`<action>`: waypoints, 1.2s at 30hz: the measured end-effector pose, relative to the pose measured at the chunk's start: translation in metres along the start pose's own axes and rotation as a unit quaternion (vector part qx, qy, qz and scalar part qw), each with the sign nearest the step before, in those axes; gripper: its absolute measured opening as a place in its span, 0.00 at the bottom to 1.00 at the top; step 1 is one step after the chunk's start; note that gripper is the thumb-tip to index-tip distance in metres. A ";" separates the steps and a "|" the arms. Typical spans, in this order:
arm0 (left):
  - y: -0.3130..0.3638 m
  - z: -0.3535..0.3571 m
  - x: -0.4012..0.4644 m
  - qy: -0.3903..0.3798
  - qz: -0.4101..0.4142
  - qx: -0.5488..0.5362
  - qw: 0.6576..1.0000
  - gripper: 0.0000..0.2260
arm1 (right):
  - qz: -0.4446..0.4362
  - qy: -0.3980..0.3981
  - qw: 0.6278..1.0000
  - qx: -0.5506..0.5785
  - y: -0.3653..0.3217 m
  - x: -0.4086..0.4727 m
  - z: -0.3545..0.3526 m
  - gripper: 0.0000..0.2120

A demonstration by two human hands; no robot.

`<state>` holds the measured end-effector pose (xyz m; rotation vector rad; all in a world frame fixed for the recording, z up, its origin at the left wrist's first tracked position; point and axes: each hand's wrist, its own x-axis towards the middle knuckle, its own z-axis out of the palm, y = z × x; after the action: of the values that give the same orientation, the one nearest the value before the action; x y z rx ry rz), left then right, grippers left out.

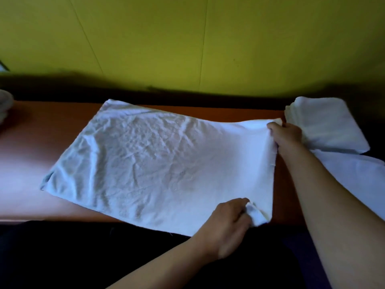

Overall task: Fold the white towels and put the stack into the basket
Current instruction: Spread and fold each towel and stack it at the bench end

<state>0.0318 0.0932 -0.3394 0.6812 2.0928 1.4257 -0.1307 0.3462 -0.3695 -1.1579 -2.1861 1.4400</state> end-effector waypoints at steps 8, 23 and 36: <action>0.043 -0.010 -0.054 0.135 0.034 -0.092 0.986 0.14 | 0.006 -0.004 0.996 0.091 -0.062 -0.045 -0.017 0.15; -0.032 -0.167 -0.142 0.403 -0.061 -0.100 0.908 0.12 | 0.021 -0.060 0.980 0.187 -0.162 -0.128 0.172 0.08; -0.141 -0.273 -0.158 0.517 -0.196 -0.093 0.828 0.07 | -0.004 -0.164 0.981 0.098 -0.191 -0.183 0.327 0.11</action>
<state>-0.0475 -0.2423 -0.3649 -0.7820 2.5211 1.9161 -0.3016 -0.0350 -0.3217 -0.8949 -2.1809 1.9106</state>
